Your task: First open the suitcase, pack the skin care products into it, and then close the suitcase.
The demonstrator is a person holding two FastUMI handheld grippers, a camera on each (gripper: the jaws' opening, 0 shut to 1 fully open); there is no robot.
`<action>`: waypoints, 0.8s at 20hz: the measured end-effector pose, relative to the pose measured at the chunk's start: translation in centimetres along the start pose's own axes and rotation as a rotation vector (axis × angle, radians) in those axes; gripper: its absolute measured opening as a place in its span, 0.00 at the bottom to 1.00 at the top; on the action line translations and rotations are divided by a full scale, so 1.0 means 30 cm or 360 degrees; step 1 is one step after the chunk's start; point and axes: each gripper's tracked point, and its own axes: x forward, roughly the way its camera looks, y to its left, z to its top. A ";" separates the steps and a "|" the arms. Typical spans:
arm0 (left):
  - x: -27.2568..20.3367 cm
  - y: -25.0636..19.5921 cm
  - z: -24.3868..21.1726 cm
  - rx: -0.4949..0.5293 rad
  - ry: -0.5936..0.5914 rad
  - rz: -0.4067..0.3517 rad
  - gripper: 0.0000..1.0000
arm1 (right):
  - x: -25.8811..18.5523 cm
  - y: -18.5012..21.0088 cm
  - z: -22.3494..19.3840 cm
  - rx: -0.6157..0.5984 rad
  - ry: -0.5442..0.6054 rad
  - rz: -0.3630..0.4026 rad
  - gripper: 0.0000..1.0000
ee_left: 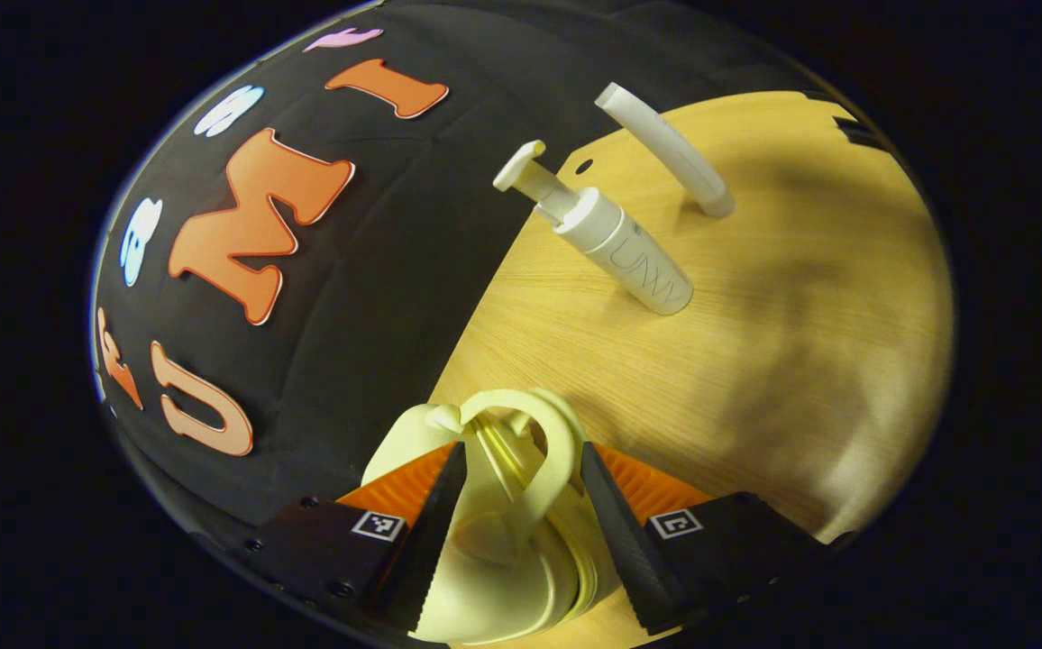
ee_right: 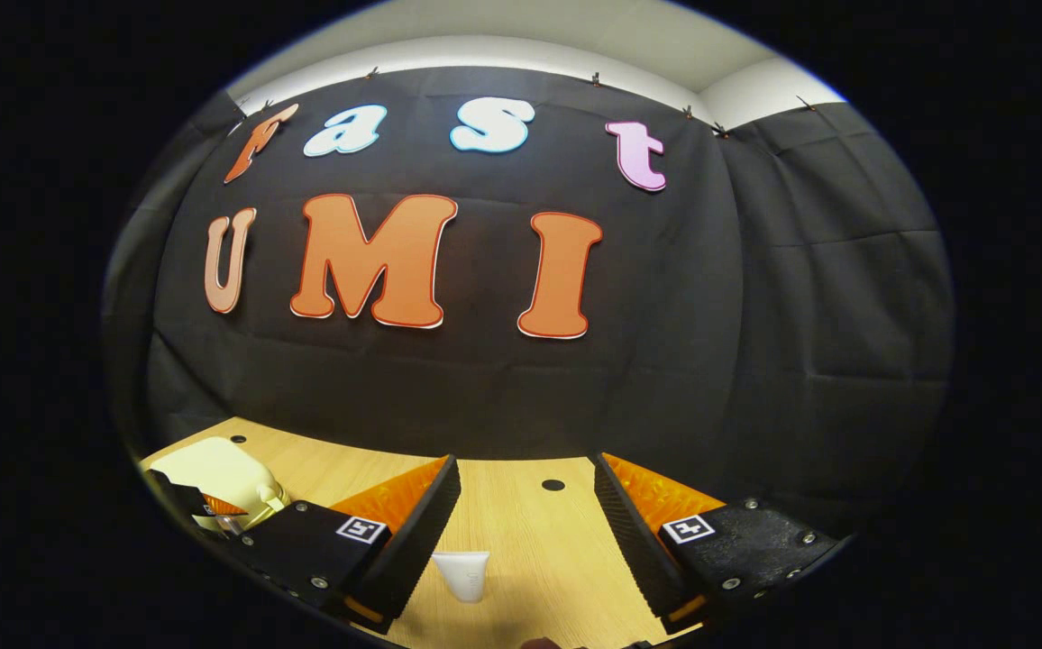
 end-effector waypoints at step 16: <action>-0.064 0.219 0.033 -0.0265 -0.0042 0.0090 0.10 | -0.011 0.100 -0.037 0.0013 0.0049 0.0117 0.95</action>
